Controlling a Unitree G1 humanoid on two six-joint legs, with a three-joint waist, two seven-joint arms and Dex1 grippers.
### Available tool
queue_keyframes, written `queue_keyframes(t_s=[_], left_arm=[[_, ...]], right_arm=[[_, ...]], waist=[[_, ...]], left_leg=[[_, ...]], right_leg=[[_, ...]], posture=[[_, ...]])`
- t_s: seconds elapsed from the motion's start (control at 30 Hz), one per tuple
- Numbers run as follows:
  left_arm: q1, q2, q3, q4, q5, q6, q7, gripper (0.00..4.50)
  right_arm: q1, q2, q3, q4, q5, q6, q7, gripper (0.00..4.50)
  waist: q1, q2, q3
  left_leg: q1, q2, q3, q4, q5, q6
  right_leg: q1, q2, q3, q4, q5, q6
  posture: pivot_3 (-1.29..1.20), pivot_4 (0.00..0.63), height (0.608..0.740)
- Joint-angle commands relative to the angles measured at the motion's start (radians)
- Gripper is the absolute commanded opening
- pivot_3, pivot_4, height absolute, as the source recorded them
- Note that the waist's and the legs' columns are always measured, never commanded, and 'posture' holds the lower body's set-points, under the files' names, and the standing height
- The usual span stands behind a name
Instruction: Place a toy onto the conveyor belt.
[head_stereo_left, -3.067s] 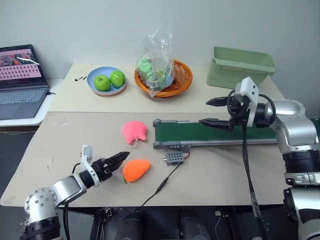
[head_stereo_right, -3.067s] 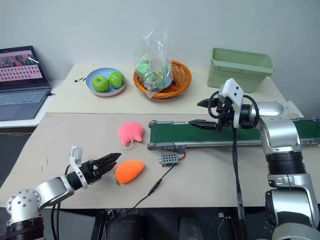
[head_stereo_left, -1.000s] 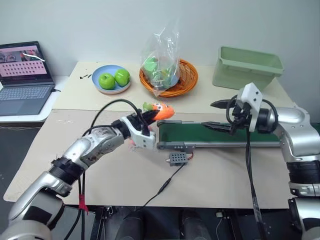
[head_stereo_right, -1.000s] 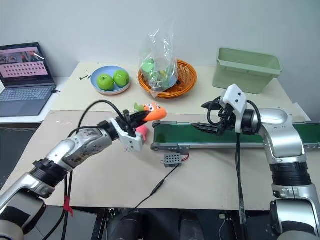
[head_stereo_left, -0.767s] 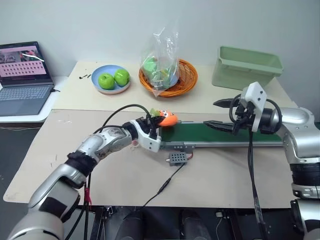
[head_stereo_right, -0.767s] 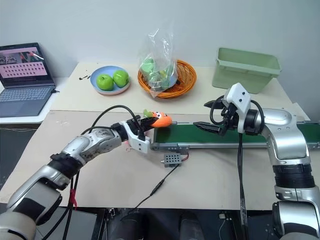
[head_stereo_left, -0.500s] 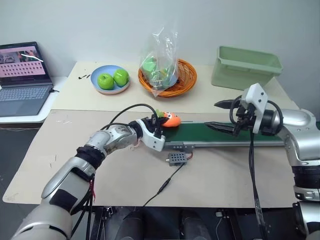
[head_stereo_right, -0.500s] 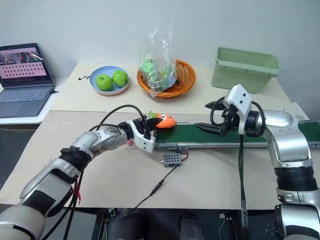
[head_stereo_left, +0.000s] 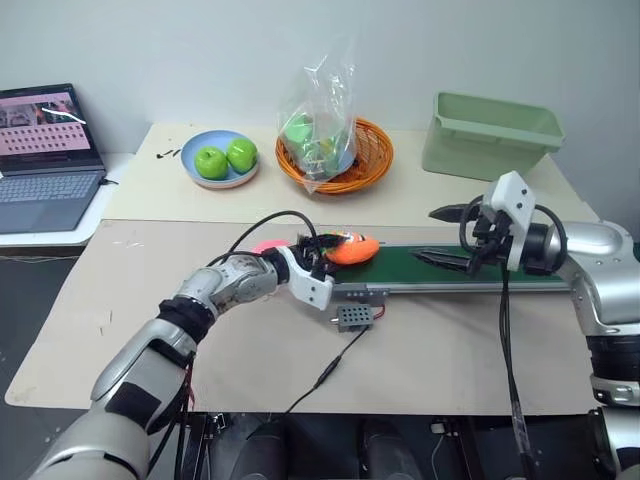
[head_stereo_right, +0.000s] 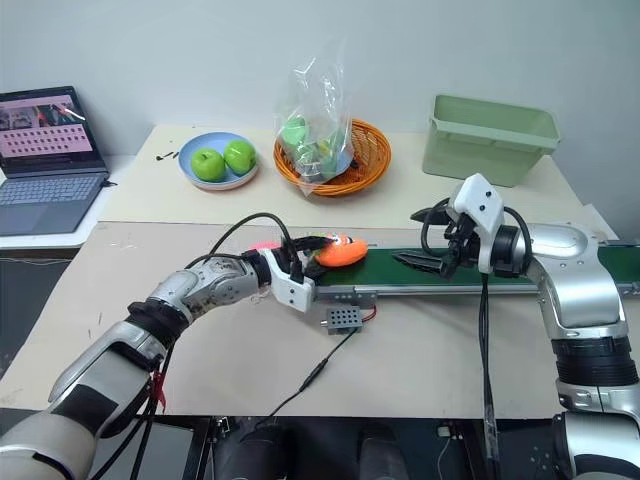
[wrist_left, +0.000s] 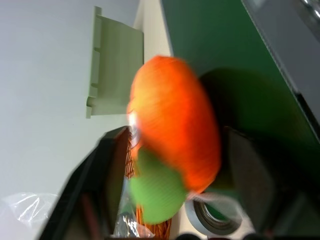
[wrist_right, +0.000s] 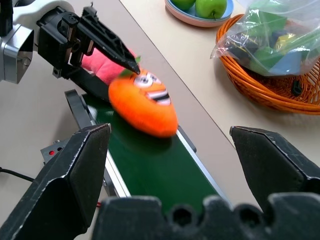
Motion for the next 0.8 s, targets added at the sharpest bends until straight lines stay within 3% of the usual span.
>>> queue_keyframes(t_s=[0.03, 0.2, 0.33, 0.4, 0.63, 0.8], left_arm=[[0.014, -0.012, 0.081, -0.133, -0.167, 0.007, -0.100, 4.41], [0.036, -0.070, 0.222, -0.335, -0.495, 0.270, -0.298, 4.41], [0.101, -0.104, 0.372, -0.541, -0.890, 0.803, -0.469, 4.41], [0.147, -0.077, 0.435, -0.624, -1.027, 0.959, -0.530, 4.41], [0.284, 0.074, 0.623, -0.740, -1.255, 1.150, -0.691, 4.41], [0.384, 0.129, 0.679, -0.863, -1.280, 1.241, -0.644, 4.41]], right_arm=[[-0.034, -0.019, -0.021, -0.006, 0.015, -0.003, 0.007, 4.50], [-0.045, -0.023, -0.017, 0.010, 0.008, -0.010, 0.015, 4.50], [-0.064, -0.027, -0.007, 0.020, 0.006, -0.012, 0.032, 4.50], [-0.083, -0.023, 0.002, 0.032, 0.001, -0.016, 0.037, 4.50], [-0.150, -0.006, 0.041, 0.077, 0.000, -0.045, 0.081, 4.50], [-0.212, -0.008, 0.048, 0.138, 0.001, -0.072, 0.130, 4.50]], waist=[[0.000, 0.000, 0.000], [0.000, 0.000, 0.000], [-0.009, 0.000, 0.000], [-0.023, 0.000, 0.000], [-0.045, 0.000, 0.000], [-0.039, 0.000, 0.000]], left_leg=[[0.000, 0.000, 0.000, 0.000, 0.000, 0.000], [-0.001, 0.000, -0.001, 0.001, 0.000, 0.000], [-0.001, 0.000, -0.001, 0.002, 0.000, 0.000], [-0.001, 0.000, -0.002, 0.002, 0.000, 0.000], [0.002, 0.000, -0.003, 0.001, 0.000, 0.000], [0.002, 0.000, -0.003, 0.001, 0.000, 0.000]], right_leg=[[0.000, 0.000, 0.000, 0.000, 0.000, 0.000], [0.000, 0.000, 0.000, 0.001, 0.000, 0.000], [0.000, 0.000, 0.000, 0.002, 0.000, 0.000], [0.000, 0.000, 0.000, 0.002, 0.000, 0.001], [0.001, 0.001, 0.001, 0.002, 0.000, 0.001], [0.001, 0.000, 0.001, 0.001, 0.000, 0.001]], posture=[[0.00, 0.150, 0.740], [0.00, 0.150, 0.740], [0.00, 0.150, 0.740], [0.00, 0.150, 0.740], [0.00, 0.150, 0.740], [0.00, 0.150, 0.740]])
